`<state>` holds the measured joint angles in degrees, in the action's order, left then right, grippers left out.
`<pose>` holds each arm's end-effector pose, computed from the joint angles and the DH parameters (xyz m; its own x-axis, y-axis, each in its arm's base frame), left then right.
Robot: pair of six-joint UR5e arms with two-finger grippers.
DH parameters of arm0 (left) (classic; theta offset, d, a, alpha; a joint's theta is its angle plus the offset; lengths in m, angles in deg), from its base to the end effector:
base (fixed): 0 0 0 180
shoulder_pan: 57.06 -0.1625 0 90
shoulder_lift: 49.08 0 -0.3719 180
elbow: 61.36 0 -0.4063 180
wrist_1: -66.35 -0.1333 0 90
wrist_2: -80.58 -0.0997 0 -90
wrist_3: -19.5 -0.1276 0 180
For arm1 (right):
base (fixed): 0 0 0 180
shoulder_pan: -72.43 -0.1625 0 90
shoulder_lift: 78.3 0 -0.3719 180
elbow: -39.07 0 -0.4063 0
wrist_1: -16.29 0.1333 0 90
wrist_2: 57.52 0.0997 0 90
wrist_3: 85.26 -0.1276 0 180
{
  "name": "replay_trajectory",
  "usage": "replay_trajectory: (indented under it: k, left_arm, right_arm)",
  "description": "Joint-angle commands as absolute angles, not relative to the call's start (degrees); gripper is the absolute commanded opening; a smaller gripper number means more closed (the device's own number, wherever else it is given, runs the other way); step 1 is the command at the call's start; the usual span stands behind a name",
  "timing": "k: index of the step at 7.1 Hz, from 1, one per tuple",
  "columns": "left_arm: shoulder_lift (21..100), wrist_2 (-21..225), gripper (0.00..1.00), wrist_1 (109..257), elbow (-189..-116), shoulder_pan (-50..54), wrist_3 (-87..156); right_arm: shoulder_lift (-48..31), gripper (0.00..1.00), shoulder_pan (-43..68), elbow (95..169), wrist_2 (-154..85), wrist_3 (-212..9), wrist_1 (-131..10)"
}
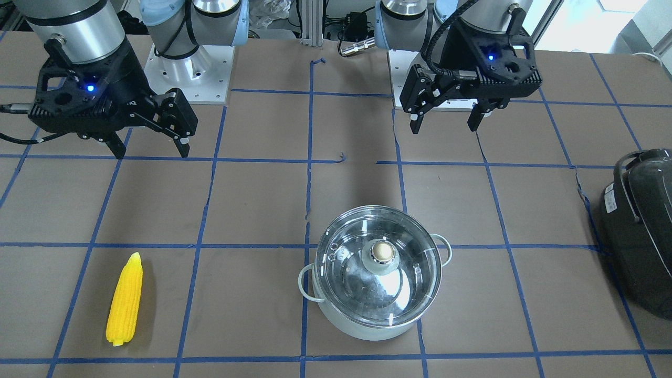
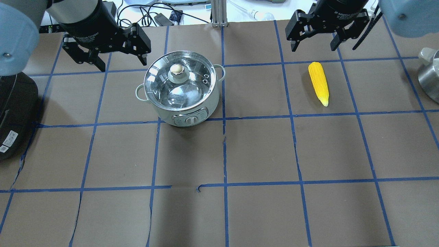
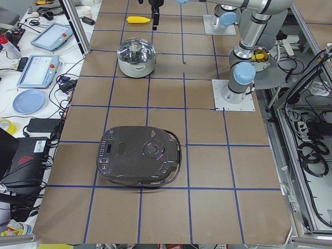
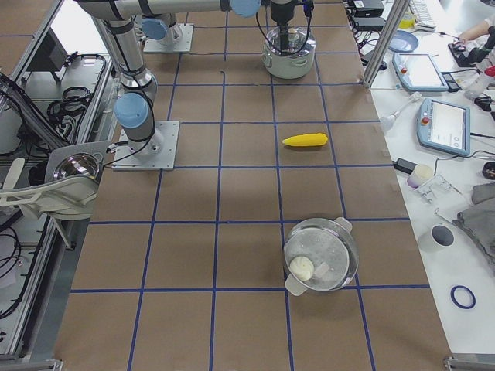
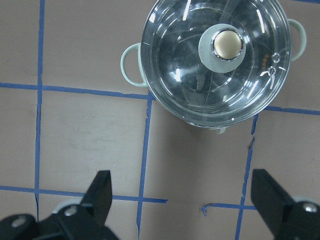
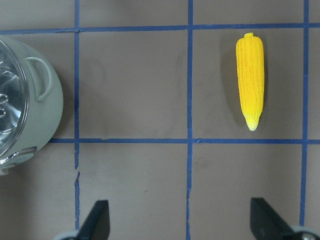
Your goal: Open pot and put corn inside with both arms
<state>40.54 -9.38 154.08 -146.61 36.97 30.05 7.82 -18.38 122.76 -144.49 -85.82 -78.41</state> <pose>-0.1694 -0.5069 0.4570 -0.9934 -0.1119 0.0243 -0.1141 0.9854 -0.1265 0.1477 -0.5438 0.4367 -0.9985 -0.0110 -0.0537 -0.0043 0.9923 -0.1236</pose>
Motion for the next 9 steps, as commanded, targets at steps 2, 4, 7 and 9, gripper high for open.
replay_trajectory:
  k: [2,4,7,9]
  left_arm:
    - [40.31,-9.50,1.00,154.58,-146.97,36.98,30.13]
    - [41.96,-8.72,1.00,155.20,-147.15,36.64,30.13]
    - [60.36,-5.99,1.00,153.09,-130.09,36.81,32.23]
    - [71.20,-6.43,1.00,152.04,-121.24,38.47,32.59]
  right_arm:
    - [8.09,1.00,-18.45,122.66,-144.79,-85.78,-78.80]
    - [7.74,1.00,-18.45,122.83,-144.62,-86.32,-79.77]
    - [0.67,1.00,-17.75,121.70,-150.89,-85.61,-89.92]
    - [-7.77,1.00,-16.35,120.82,-151.47,-84.74,-90.75]
